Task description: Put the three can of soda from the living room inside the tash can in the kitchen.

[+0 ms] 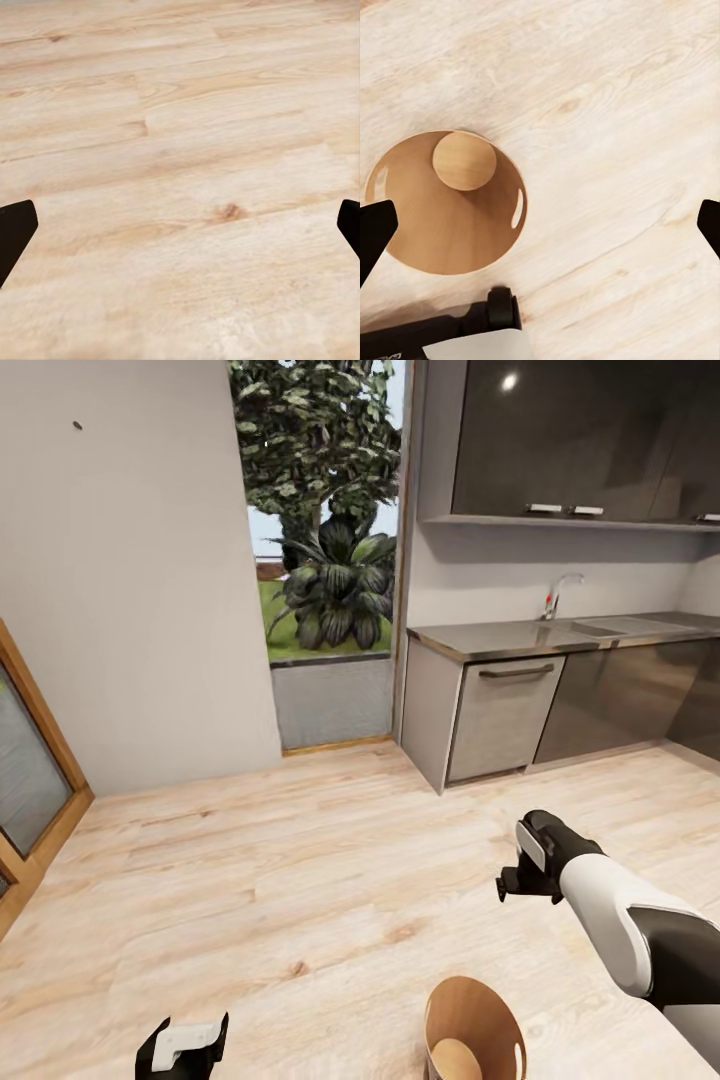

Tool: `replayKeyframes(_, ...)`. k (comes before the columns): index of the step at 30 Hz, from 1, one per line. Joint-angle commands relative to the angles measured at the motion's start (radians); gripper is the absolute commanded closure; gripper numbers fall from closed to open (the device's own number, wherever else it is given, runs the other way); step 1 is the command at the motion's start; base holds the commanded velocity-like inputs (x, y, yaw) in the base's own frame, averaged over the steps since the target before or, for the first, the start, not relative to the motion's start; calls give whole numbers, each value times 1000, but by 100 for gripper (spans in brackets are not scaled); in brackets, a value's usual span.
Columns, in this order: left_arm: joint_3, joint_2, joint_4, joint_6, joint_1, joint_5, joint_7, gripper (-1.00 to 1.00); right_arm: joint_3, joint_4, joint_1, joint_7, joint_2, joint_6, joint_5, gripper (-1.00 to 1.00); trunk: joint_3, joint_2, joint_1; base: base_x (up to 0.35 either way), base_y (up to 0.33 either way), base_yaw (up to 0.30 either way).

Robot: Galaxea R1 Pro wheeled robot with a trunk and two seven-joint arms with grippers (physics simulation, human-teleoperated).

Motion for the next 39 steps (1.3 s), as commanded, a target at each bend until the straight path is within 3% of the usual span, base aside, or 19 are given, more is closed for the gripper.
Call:
replayKeyframes(1, 0, 0, 0, 0, 0, 0, 0, -100, 0, 0, 0, 0, -2, -2, 0, -100, -3, -7, 4, 0, 0, 0)
replayKeyframes(20, 0, 0, -2, 0, 0, 0, 0, -100, -1, 1, 2, 1, -16, -56, -9, -100, -63, -140, 77, 0, 0, 0)
replayKeyframes(39, 0, 0, -4, 0, 0, 0, 0, -100, -2, 47, 2, 3, -30, -64, -12, -100, -122, -273, 150, 0, 0, 0)
